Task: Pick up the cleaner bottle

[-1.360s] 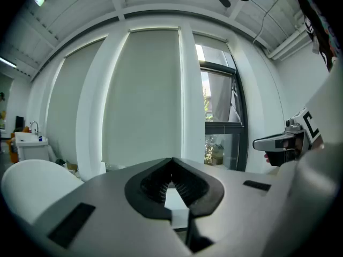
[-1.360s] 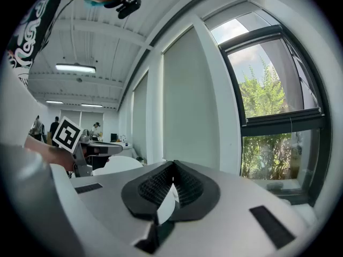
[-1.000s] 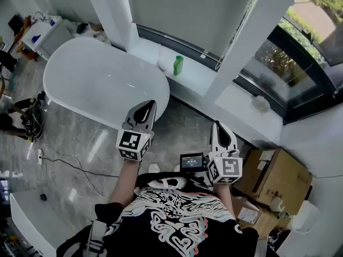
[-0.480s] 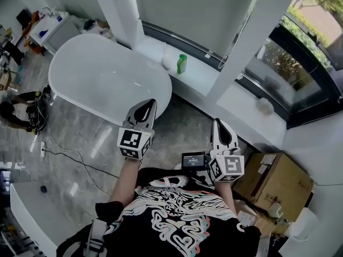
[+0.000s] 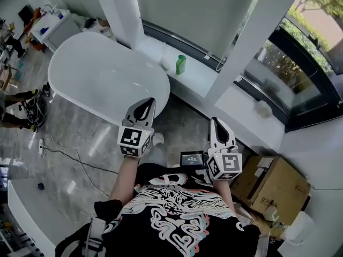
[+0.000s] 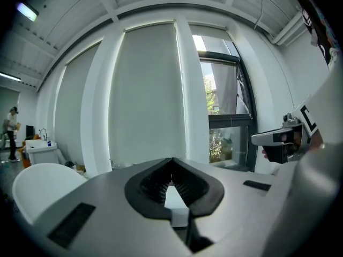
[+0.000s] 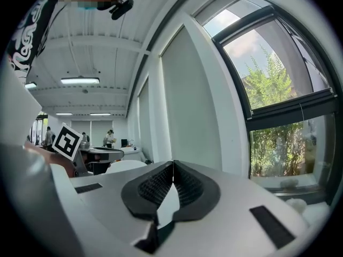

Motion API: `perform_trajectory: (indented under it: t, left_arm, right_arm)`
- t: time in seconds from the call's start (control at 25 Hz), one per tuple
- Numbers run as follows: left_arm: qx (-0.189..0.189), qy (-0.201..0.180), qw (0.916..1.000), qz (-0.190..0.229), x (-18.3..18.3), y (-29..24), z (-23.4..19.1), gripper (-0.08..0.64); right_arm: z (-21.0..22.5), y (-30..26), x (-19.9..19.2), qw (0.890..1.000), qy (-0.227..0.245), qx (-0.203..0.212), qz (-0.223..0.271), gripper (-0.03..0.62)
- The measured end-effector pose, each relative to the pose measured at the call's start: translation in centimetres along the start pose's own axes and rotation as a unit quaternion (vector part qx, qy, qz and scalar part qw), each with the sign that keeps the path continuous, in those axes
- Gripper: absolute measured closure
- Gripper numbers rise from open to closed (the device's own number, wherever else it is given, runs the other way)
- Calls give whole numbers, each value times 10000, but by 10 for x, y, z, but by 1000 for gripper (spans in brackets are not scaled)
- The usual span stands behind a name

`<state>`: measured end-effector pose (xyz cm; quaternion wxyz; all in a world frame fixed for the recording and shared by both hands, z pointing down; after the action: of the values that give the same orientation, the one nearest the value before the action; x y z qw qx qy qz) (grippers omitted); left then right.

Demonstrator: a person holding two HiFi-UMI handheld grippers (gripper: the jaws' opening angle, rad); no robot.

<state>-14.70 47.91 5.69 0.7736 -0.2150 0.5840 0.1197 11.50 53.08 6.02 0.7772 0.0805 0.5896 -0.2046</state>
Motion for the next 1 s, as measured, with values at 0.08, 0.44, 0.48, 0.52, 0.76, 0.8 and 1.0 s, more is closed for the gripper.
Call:
perform_trajectory:
  t: [0.08, 0.44, 0.48, 0.52, 0.76, 0.8, 1.0]
  left_arm:
    - [-49, -53, 10000, -27, -1, -9, 2, 543]
    - [-345, -107, 9993, 75, 2, -83, -18, 543]
    - [-367, -109, 9992, 70, 2, -93, -23, 543]
    - [-390, -114, 9992, 59, 1, -103, -27, 543]
    - [-508, -165, 9986, -7, 0, -164, -70, 543]
    - [-507, -168, 9986, -8, 0, -175, -79, 543]
    - [-573, -166, 9982, -93, 1, -225, -127, 543]
  right_arm:
    - [3, -3, -1, 10000, -9, 17, -36, 566]
    - [26, -54, 9, 9999, -15, -122, -12, 566]
    - [29, -62, 10, 9999, -34, -134, -7, 566]
    - [31, -71, 10, 9999, -54, -145, -9, 566]
    - [44, -143, 16, 9997, -131, -161, -97, 566]
    - [45, -157, 18, 9998, -130, -152, -98, 566]
    - [48, -223, 30, 9996, -167, -199, -110, 566]
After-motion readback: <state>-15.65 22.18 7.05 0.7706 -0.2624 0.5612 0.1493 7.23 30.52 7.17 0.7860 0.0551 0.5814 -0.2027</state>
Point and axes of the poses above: the fingertips, and each gripper's own axes: y backward along the fingers, z to its right, x out of its top, the point moved 7 cm from there along y, backward along the fingers, and after that the axes turned 10 degrees about -y, right-handed, at the moved point
